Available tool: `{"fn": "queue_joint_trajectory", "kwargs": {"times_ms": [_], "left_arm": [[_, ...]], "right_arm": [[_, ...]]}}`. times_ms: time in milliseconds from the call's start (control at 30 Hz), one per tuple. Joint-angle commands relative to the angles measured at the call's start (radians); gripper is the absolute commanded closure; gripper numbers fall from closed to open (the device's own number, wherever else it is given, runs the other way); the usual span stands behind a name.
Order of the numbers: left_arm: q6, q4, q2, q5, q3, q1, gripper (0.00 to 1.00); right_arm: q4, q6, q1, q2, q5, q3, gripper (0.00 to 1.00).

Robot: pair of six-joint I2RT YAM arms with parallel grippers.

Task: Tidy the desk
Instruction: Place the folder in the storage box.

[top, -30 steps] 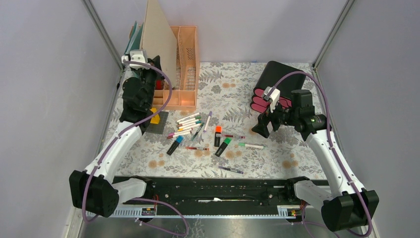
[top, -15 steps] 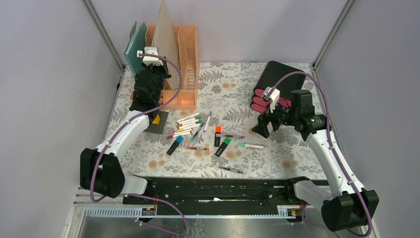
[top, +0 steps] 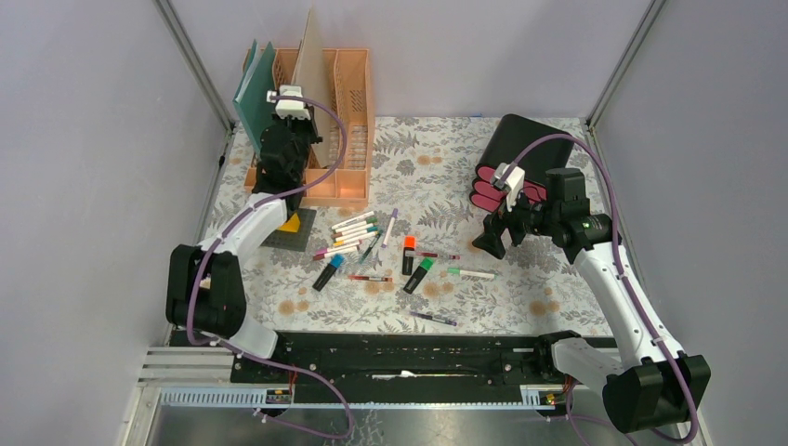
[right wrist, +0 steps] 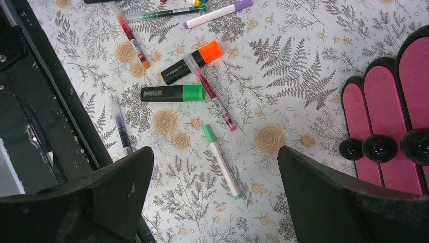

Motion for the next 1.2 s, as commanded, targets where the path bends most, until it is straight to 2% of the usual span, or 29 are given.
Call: {"fn": "queue_joint_trajectory", "kwargs": {"times_ms": [0,200,467,800,1067,1167], "left_arm": [[-0.043,0.195,0.021,0.071,0.019,0.04,1.0],[-0.059,0.26,0.054,0.136,-0.01,0.076,1.0],[-0.092,0.264,0.099,0.217,-0.017,0.101,1.0],[-0.108,0.242,0.115,0.165,-0.069,0.101,0.99],[-0.15,0.207,0.119,0.144,-0.066,0.101,0.78],[-0.185,0.18,0.08,0.125,-0.06,0.101,0.62]], "right_arm": [[0.015,-0.015,-0.003,0.0,-0.013,0.001,0.0],[0.015,-0.017,-0.004,0.004,-0.015,0.002,0.0],[0.015,-0.018,-0.004,0.008,-0.015,0.0,0.0],[0.015,-0.02,-0.003,0.008,-0.019,-0.001,0.0],[0.013,-0.02,-0.004,0.004,-0.021,-0.001,0.0],[0.011,-0.021,-0.003,0.006,-0.021,0.0,0.0]]}}
